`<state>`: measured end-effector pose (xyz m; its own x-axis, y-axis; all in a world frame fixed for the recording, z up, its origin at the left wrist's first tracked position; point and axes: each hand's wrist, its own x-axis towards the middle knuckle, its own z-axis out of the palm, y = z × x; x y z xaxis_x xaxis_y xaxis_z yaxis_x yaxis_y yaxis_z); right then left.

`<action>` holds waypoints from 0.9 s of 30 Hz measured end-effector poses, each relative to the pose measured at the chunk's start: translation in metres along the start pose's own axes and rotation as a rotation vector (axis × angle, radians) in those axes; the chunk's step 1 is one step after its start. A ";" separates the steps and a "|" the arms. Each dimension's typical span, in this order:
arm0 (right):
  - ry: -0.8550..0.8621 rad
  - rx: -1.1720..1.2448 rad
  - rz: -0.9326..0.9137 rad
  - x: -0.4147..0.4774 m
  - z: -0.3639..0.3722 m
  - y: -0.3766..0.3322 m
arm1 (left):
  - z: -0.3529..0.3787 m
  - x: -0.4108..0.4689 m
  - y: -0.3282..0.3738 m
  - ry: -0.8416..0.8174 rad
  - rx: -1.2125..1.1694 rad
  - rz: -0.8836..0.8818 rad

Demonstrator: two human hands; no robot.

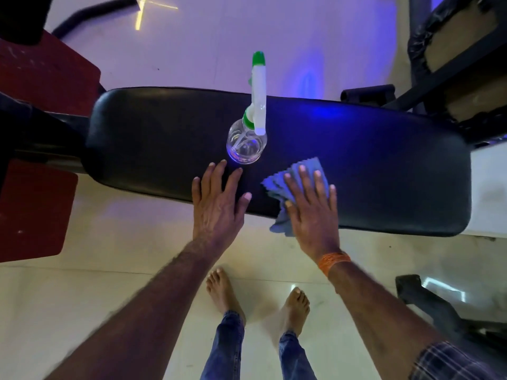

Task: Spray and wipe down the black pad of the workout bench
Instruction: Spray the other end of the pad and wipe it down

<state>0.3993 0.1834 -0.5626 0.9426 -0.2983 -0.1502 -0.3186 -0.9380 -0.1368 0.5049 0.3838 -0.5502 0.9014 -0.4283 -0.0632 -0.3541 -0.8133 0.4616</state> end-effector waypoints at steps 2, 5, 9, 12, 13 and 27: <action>0.038 0.037 0.233 -0.012 -0.005 0.032 | 0.005 -0.004 0.008 -0.029 0.016 0.063; 0.086 0.059 0.388 -0.016 -0.001 0.035 | 0.016 -0.007 0.020 -0.019 0.029 0.078; 0.050 0.009 0.080 -0.009 0.011 -0.007 | 0.025 -0.008 0.036 0.026 0.069 0.087; -0.004 -0.014 -0.163 0.002 0.000 0.018 | 0.029 -0.007 0.047 0.029 0.084 0.076; -0.006 -0.032 -0.160 0.006 -0.004 0.035 | 0.030 -0.006 0.049 0.027 0.092 0.057; 0.005 0.024 -0.018 0.068 -0.011 0.018 | 0.032 -0.007 0.077 0.091 -0.048 -0.092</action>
<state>0.4587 0.1443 -0.5649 0.9486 -0.2824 -0.1431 -0.3040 -0.9387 -0.1626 0.4638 0.3114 -0.5424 0.9491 -0.3137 -0.0272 -0.2590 -0.8269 0.4992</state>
